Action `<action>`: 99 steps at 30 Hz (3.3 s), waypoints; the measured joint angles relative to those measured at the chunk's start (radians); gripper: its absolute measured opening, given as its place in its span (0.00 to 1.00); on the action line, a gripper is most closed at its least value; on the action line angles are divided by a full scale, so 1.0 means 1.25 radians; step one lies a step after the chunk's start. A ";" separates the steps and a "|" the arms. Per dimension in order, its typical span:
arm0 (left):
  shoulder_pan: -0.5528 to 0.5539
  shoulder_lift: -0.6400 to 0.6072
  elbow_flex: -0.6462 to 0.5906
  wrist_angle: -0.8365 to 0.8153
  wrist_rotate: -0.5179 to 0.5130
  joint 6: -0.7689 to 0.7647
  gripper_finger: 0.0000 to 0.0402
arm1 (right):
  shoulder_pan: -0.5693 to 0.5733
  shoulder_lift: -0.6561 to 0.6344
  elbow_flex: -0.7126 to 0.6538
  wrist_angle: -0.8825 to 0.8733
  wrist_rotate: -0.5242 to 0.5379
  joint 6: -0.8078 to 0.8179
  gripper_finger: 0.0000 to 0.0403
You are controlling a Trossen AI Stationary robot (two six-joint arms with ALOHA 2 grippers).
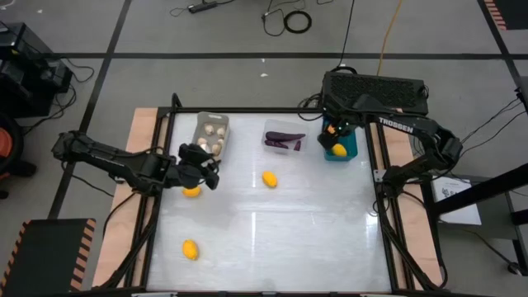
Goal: Sort produce into baskets
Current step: Put the lemon into the blue bin
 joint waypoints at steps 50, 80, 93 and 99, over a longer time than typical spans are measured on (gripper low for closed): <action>0.001 0.020 0.000 0.142 0.037 0.164 0.41 | 0.527 0.347 0.001 0.698 0.209 0.179 0.72; 0.001 0.020 0.000 0.147 0.037 0.181 0.41 | 0.494 0.441 0.002 0.817 0.263 0.224 0.56; 0.001 0.020 0.000 0.147 0.036 0.183 0.41 | 0.434 0.260 0.002 0.711 -0.005 0.179 0.42; 0.001 0.020 0.000 0.147 0.037 0.183 0.41 | 0.368 0.039 0.002 0.494 0.032 0.151 0.42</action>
